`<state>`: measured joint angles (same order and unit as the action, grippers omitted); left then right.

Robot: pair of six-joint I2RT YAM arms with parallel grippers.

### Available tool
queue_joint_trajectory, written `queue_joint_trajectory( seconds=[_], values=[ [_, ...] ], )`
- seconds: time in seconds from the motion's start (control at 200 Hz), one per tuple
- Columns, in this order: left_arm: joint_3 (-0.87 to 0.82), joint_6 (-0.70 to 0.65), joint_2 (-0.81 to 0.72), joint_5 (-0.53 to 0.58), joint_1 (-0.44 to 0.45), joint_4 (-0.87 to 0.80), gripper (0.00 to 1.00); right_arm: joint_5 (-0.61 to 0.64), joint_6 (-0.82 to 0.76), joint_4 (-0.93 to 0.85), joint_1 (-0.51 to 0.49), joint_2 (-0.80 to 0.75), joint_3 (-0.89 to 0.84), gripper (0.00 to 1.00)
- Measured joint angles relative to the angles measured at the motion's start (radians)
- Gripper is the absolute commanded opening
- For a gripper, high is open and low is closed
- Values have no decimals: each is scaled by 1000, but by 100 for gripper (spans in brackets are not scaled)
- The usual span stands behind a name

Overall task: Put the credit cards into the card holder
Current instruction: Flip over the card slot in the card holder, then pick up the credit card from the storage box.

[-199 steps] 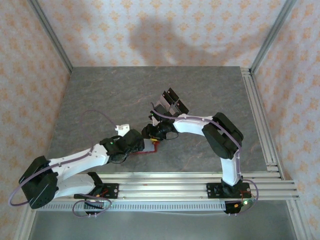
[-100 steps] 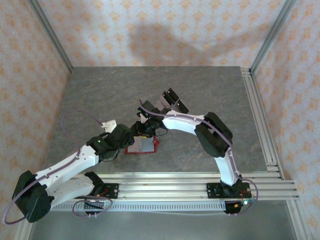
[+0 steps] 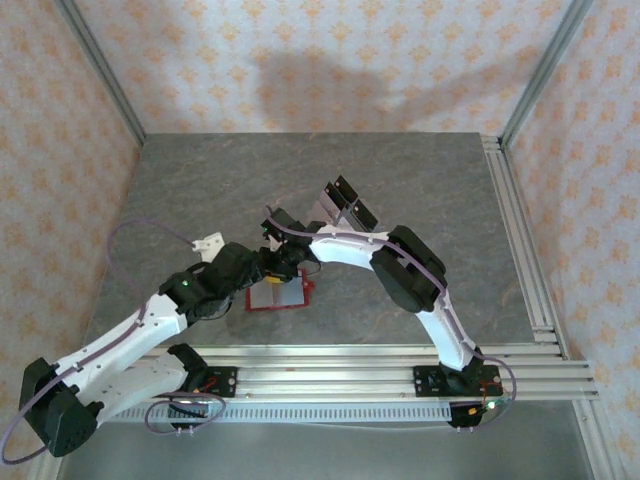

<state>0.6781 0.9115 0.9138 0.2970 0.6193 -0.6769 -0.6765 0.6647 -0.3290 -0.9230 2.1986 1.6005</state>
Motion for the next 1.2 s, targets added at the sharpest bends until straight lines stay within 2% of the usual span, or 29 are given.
queue_joint_trajectory(
  seconds=[0.125, 0.24, 0.405, 0.535, 0.701, 0.806, 1.026, 1.201],
  values=[
    [0, 7, -8, 0, -6, -18, 100, 23, -19, -38, 5, -57, -19, 50],
    [0, 5, -26, 4, -12, -19, 100, 61, -57, -97, 27, -189, -44, 51],
    [20, -27, -18, 40, -14, -24, 100, 180, -166, -214, 95, -417, -56, 51],
    [105, -90, 83, 60, -25, -30, 100, 310, -287, -356, 151, -477, -12, 50],
    [217, -164, 233, 57, -27, -31, 100, 450, -440, -496, 218, -443, 60, 48],
    [232, -190, 292, 44, -30, -26, 100, 512, -525, -547, 248, -396, 95, 46],
    [214, -201, 317, -23, -86, 19, 100, 585, -652, -633, 256, -207, 263, 35],
    [182, -204, 305, -54, -126, 39, 100, 623, -705, -681, 256, -57, 400, 32]
  ],
)
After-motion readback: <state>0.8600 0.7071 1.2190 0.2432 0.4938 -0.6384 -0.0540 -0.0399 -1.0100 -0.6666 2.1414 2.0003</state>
